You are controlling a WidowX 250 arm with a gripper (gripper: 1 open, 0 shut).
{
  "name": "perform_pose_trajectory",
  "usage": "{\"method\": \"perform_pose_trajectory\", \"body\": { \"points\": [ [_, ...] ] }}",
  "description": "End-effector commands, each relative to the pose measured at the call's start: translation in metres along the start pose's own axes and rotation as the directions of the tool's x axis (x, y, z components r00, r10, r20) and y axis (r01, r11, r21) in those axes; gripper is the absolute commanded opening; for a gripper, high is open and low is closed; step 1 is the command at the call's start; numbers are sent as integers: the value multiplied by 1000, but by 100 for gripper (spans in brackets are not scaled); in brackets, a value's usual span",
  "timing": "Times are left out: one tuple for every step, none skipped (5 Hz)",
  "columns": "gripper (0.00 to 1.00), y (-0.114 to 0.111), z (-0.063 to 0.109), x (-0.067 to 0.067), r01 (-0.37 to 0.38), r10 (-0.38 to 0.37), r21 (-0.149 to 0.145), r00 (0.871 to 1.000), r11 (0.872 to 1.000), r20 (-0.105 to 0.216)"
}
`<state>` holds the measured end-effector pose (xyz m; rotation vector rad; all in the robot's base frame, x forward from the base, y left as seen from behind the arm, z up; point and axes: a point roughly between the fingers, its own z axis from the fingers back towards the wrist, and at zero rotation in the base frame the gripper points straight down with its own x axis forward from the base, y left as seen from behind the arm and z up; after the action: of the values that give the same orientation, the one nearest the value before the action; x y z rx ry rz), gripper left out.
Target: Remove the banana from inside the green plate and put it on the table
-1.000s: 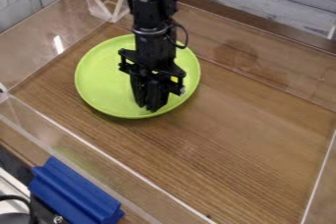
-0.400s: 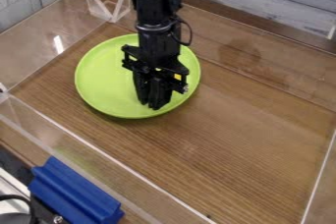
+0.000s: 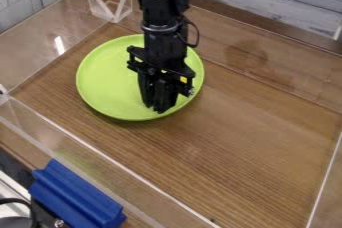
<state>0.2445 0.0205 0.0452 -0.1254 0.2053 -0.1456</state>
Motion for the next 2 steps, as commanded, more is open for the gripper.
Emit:
{"method": "perform_pose_trajectory", "body": {
  "points": [
    [0, -5, 22, 2, 28, -30, 29, 997, 999, 69],
    [0, -7, 24, 1, 38, -40, 31, 997, 999, 68]
  ]
}}
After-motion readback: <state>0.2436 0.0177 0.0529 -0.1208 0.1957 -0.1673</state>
